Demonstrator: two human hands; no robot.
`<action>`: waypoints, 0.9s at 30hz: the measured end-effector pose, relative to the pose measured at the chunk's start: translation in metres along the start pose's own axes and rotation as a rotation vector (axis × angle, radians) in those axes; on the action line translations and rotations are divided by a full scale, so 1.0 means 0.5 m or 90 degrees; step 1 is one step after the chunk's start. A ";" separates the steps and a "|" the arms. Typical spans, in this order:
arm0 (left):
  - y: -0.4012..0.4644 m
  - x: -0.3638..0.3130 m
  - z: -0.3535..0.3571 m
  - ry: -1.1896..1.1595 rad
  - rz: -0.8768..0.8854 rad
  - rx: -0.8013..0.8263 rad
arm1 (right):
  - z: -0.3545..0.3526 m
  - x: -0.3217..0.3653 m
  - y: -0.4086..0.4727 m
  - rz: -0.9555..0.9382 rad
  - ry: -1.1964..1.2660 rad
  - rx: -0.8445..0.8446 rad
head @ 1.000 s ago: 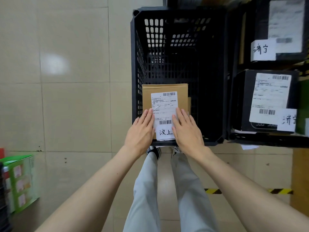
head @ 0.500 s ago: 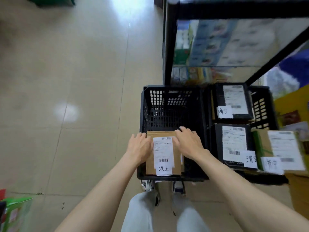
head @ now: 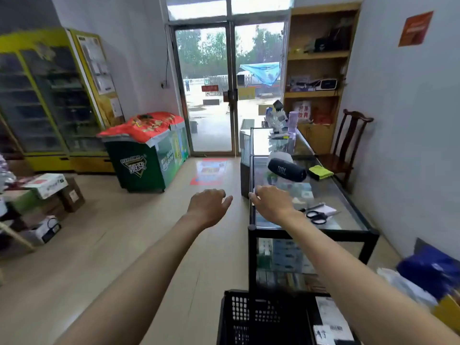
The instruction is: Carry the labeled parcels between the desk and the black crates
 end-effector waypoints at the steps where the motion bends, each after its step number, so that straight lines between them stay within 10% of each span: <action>1: 0.020 -0.003 -0.054 0.002 -0.002 -0.017 | -0.048 0.013 0.023 -0.014 0.003 -0.016; 12: 0.045 0.050 -0.337 0.028 -0.112 -0.116 | -0.272 0.142 0.133 -0.243 0.000 -0.088; 27: -0.481 0.361 -0.597 0.247 -0.465 -0.165 | -0.294 0.717 -0.107 -0.619 0.189 -0.090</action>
Point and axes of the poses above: each hand's wrist, its own y-axis towards the middle knuckle, its own z-axis out of the palm, x = y × z, the point moved 9 cm from there along y, towards the middle knuckle, and after that the axes turned 10 degrees about -x, right-handed, at the moved point
